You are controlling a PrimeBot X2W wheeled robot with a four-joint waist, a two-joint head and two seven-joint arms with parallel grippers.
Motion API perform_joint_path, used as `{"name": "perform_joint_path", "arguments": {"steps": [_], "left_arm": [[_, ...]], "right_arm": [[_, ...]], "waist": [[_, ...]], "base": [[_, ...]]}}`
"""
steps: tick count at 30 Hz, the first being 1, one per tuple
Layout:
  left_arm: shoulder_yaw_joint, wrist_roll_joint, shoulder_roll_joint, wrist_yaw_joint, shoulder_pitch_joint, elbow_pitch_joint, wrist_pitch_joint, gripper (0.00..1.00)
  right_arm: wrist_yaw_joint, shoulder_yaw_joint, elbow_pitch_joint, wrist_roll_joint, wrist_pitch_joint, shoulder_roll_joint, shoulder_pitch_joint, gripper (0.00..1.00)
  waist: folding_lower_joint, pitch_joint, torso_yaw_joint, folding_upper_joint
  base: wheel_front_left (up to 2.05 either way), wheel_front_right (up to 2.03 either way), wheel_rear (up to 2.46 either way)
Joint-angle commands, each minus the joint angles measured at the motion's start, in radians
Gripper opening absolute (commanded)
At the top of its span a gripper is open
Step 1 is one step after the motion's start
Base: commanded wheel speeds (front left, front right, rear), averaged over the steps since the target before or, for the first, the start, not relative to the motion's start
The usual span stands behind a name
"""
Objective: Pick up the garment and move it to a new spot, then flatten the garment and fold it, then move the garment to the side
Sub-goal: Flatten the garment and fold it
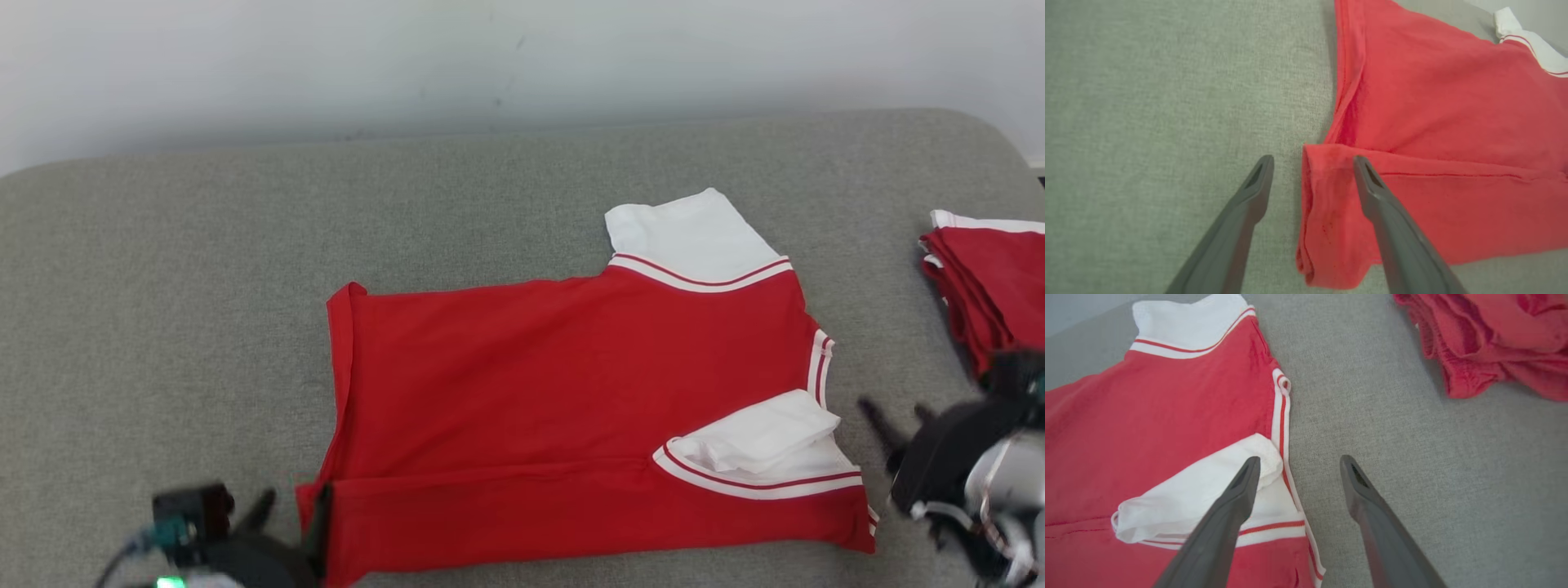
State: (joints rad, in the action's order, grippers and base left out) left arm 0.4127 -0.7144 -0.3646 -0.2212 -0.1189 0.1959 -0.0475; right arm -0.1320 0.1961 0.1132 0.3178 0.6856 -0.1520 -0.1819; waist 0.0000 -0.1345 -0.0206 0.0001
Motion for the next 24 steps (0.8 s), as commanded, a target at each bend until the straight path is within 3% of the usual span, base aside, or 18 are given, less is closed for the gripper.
{"name": "perform_joint_path", "arguments": {"steps": [1,4,7,13,18,24], "left_arm": [[-0.006,0.002,-0.019,-0.005,-0.038,-0.019,-0.026,1.00],[-0.008,0.003,-0.046,-0.006,-0.120,-0.049,-0.099,1.00],[-0.004,0.003,-0.054,0.000,-0.233,-0.047,-0.172,1.00],[0.025,-0.013,-0.012,0.024,-0.459,0.078,-0.304,1.00],[0.044,0.002,0.037,0.021,-0.592,0.204,-0.329,1.00],[0.060,0.016,0.056,0.028,-0.682,0.325,-0.343,1.00]], "right_arm": [[0.003,0.001,-0.007,0.003,0.010,-0.020,-0.042,1.00],[0.003,-0.012,0.011,0.003,0.036,-0.051,-0.143,1.00],[0.003,-0.024,0.066,0.025,0.058,-0.042,-0.271,1.00],[0.003,-0.098,0.280,-0.050,0.043,-0.064,-0.497,1.00],[0.003,-0.138,0.436,-0.077,-0.026,-0.047,-0.625,1.00],[0.003,-0.194,0.549,-0.062,-0.082,-0.054,-0.696,1.00]], "waist": [[0.0000,-0.015,0.008,-0.0001],[0.0000,-0.043,0.009,-0.0001],[0.0000,-0.084,0.011,-0.0001],[0.0000,-0.153,0.012,-0.0001],[0.0000,-0.188,0.015,-0.0001],[0.0000,-0.204,0.004,-0.0001]], "base": [[0.00,0.00,0.00],[0.00,0.00,0.00],[0.00,0.00,0.00],[0.00,0.00,0.00],[0.00,0.00,0.00],[0.00,0.00,0.00]]}}
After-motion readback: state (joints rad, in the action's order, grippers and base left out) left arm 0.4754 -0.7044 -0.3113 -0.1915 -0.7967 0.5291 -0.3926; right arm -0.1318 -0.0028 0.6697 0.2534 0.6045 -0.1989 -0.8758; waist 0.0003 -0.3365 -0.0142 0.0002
